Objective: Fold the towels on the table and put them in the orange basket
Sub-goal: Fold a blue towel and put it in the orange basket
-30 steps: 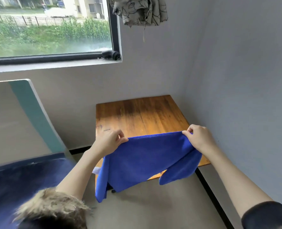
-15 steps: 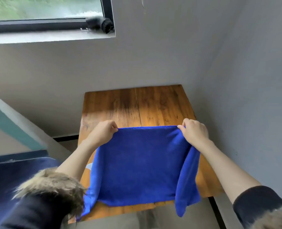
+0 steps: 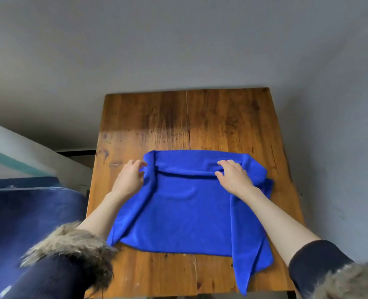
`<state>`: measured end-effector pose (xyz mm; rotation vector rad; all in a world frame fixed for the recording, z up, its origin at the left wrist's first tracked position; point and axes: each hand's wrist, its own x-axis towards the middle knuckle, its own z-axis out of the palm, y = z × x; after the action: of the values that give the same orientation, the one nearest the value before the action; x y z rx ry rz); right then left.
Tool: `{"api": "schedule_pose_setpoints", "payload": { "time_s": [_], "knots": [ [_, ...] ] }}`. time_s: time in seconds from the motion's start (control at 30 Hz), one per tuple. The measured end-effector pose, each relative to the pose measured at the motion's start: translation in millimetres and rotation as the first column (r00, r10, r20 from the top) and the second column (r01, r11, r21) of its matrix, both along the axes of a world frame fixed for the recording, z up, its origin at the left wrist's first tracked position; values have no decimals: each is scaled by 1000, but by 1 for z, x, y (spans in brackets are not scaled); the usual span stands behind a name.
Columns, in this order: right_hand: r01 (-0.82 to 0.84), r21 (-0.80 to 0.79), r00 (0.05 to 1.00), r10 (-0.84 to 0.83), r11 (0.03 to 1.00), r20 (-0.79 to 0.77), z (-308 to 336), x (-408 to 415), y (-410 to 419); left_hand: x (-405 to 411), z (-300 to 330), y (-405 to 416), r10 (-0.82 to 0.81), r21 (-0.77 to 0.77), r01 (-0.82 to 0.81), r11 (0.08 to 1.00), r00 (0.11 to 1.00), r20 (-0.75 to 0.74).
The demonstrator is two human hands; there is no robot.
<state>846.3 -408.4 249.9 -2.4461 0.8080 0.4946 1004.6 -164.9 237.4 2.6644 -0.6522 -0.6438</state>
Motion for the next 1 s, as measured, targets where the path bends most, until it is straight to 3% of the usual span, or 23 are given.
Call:
{"api": "schedule_pose_setpoints", "payload": {
  "time_s": [0.13, 0.2, 0.33, 0.4, 0.5, 0.8, 0.9, 1.0],
  "knots": [
    [-99, 27, 995, 99, 995, 1, -33, 16, 42, 1, -33, 33, 123, 13, -123, 992, 991, -57],
    [-134, 23, 990, 135, 991, -33, -49, 28, 64, 6, -50, 48, 165, -9, -165, 986, 986, -4],
    [-272, -69, 955, 261, 960, -141, -76, 44, 102, 7, -76, 59, 60, -69, -54, 996, 995, 80],
    [-261, -127, 960, 243, 957, -141, -86, 48, 115, 2, -85, 60, -14, -87, 22, 996, 995, 98],
    [-219, -164, 973, 203, 962, -108, -96, 47, 121, 3, -94, 68, -112, 37, 108, 993, 981, 160],
    [-161, -129, 974, 137, 978, -178, -91, 51, 122, 84, -101, 98, -285, 224, 237, 945, 934, 215],
    [-136, -116, 973, 110, 984, -204, -85, 55, 124, 112, -95, 91, -260, 297, 187, 936, 939, 227],
    [-129, -162, 977, 98, 978, -189, -80, 54, 132, 117, -88, 85, -155, 204, 97, 974, 944, 293]
  ]
}}
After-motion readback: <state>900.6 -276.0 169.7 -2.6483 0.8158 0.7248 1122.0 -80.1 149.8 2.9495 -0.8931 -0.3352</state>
